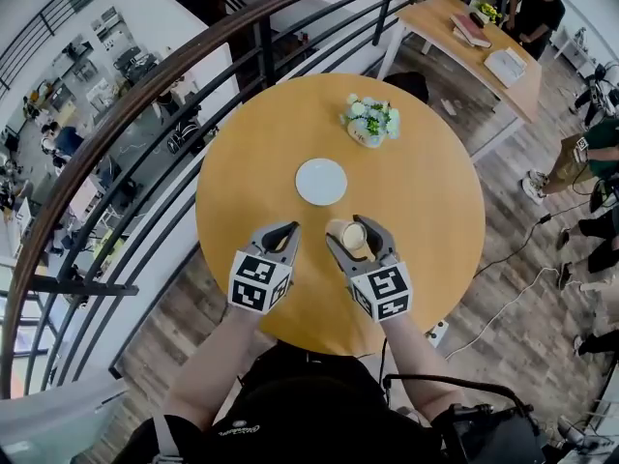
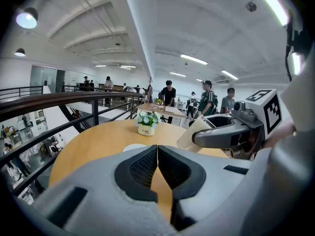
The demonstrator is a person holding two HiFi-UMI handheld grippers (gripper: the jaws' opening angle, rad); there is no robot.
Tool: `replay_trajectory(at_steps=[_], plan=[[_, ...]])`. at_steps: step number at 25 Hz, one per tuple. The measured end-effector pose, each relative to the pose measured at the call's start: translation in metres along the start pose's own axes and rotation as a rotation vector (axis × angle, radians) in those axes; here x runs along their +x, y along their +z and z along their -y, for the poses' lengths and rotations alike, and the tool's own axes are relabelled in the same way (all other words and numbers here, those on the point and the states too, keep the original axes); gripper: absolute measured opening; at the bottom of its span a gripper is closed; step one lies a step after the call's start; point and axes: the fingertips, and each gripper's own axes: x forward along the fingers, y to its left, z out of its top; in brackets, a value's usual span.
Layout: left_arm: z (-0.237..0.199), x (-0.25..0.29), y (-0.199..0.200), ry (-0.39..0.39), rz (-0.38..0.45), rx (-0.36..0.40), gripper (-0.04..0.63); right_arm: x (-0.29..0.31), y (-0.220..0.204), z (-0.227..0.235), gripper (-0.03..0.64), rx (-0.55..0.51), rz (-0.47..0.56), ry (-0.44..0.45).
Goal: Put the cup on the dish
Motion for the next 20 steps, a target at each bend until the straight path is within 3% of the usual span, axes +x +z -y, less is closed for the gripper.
replay_trajectory(at_steps=[20], plan=[[-0.037,0.066,-0.069,0.036,-0.118,-0.088,0.000,0.079,-0.079,0.024,0.259,0.071,-0.125,0.004]])
